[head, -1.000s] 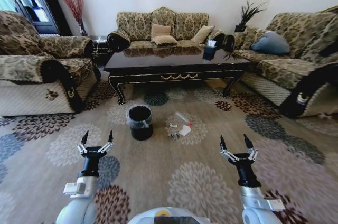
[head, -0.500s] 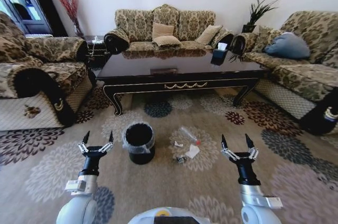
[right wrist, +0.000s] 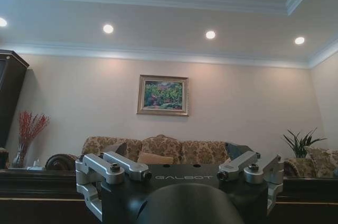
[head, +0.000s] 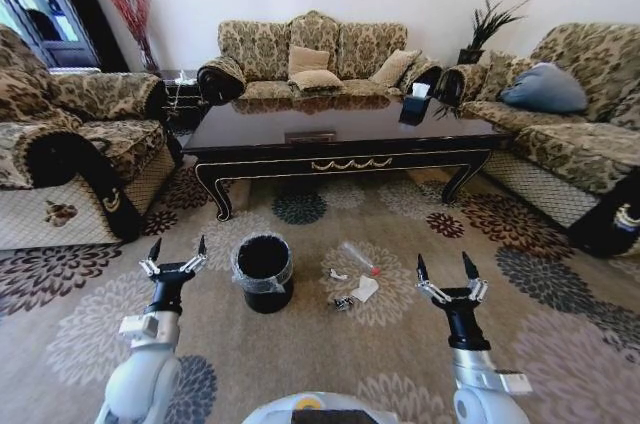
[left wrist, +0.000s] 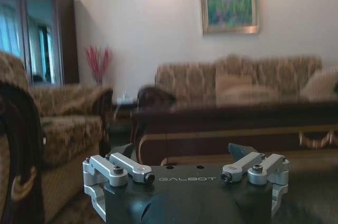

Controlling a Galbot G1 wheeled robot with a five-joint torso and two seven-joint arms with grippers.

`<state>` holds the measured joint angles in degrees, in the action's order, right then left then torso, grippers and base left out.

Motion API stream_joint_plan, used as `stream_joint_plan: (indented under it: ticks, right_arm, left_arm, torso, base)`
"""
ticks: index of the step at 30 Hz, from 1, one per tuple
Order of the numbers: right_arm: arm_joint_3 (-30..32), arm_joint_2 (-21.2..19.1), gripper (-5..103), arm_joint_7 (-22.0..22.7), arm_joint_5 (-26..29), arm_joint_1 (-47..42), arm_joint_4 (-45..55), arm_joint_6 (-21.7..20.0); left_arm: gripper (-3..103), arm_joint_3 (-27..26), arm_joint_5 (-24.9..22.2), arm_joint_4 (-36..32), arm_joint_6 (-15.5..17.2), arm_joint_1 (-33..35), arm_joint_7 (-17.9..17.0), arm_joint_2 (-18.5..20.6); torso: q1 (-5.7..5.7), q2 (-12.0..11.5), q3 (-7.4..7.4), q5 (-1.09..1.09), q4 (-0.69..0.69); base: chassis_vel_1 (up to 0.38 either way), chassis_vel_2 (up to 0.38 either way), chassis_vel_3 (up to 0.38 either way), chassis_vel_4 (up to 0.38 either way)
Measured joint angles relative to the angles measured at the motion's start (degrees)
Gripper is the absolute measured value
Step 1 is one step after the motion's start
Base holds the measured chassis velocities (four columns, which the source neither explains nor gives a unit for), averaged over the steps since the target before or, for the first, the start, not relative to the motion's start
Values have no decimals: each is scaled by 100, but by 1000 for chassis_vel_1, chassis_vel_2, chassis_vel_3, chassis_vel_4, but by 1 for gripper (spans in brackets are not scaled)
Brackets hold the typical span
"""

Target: Move to the front of the table and pick up the trash from the floor, then place it into the trash bin.

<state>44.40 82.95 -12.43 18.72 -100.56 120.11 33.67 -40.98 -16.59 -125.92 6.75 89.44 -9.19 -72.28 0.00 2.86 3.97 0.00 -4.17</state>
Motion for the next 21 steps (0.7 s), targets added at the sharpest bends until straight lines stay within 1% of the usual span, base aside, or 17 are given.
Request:
stream_joint_plan:
  ticks: [1, 2, 3, 4, 5, 6, 7, 8, 9, 12, 13, 14, 16, 19, 21]
  right_arm:
    - [-23, 6, 100, 44, -51, -2, -2, -8]
    - [-50, 6, 100, 105, -94, -2, -9, -38]
    - [-50, 6, 100, 105, -94, -2, -9, -38]
    - [-85, -3, 100, 157, -126, 4, -34, -72]
    - [-101, -10, 100, 172, -139, 12, -52, -83]
    - [-123, -25, 100, 187, -161, 31, -88, -94]
    - [-153, -55, 100, 194, -188, 58, -153, -96]
    - [-171, -75, 100, 194, -195, 72, -192, -96]
    - [-171, -75, 100, 194, -195, 72, -192, -96]
    - [-200, -114, 100, 195, -196, 91, -289, -89]
    - [-203, -114, 100, 195, -196, 94, -313, -81]
    - [-203, -114, 100, 195, -196, 94, -313, -81]
    - [-205, -96, 100, 195, -213, 103, -359, -52]
    - [-212, -48, 100, 195, -276, 99, -430, -14]
    - [-215, -37, 100, 194, -292, 94, -450, -4]
  left_arm:
    - [100, 41, -52, 90, 322, -144, -96, 117]
    - [100, 89, -136, 179, 573, -264, -153, 215]
    - [100, 89, -136, 179, 573, -264, -153, 215]
    - [100, 138, -278, 255, 821, -366, -197, 303]
    - [100, 165, -371, 297, 954, -415, -222, 340]
    - [100, 195, -538, 346, 1183, -484, -260, 384]
    - [100, 250, -856, 424, 1566, -596, -323, 420]
    - [100, 295, -1053, 467, 1818, -666, -365, 422]
    - [100, 295, -1053, 467, 1818, -666, -365, 422]
    - [100, 516, -1638, 663, 2616, -992, -442, 377]
    - [100, 637, -1760, 779, 2764, -1145, -451, 340]
    - [100, 637, -1760, 779, 2764, -1145, -451, 340]
    - [100, 829, -1883, 1025, 2885, -1446, -475, 268]
    - [100, 1049, -2038, 1393, 2896, -1800, -487, 158]
    - [100, 1095, -2115, 1517, 2891, -1887, -497, 118]
  torso:
    - [0, 0, -1, -1, 0]
    - [0, 0, 0, -1, -1]
    - [0, 0, 0, -1, -1]
    - [0, 0, 0, 0, -1]
    - [0, 0, 0, -1, -1]
    - [0, 0, 0, 0, 0]
    - [0, 0, 0, 0, 0]
    - [0, 0, 0, 0, 0]
    - [0, 0, 0, 0, 0]
    - [0, 0, 0, 1, 1]
    - [0, 0, 0, 0, 1]
    - [0, 0, 0, 0, 1]
    - [0, -1, 0, 0, -1]
    - [0, -1, 0, 0, -1]
    - [0, 0, 0, 1, -1]
  base:
    - [0, 0, 0, 0]
    - [0, 0, 0, 0]
    - [0, 0, 0, 0]
    - [0, 0, 0, 0]
    - [0, 0, 0, 0]
    - [0, 0, 0, 0]
    - [0, 0, 0, 0]
    - [0, 0, 0, 0]
    - [0, 0, 0, 0]
    - [0, 0, 0, 0]
    - [0, 0, 0, 0]
    - [0, 0, 0, 0]
    - [0, 0, 0, 0]
    - [0, 0, 0, 0]
    - [0, 0, 0, 0]
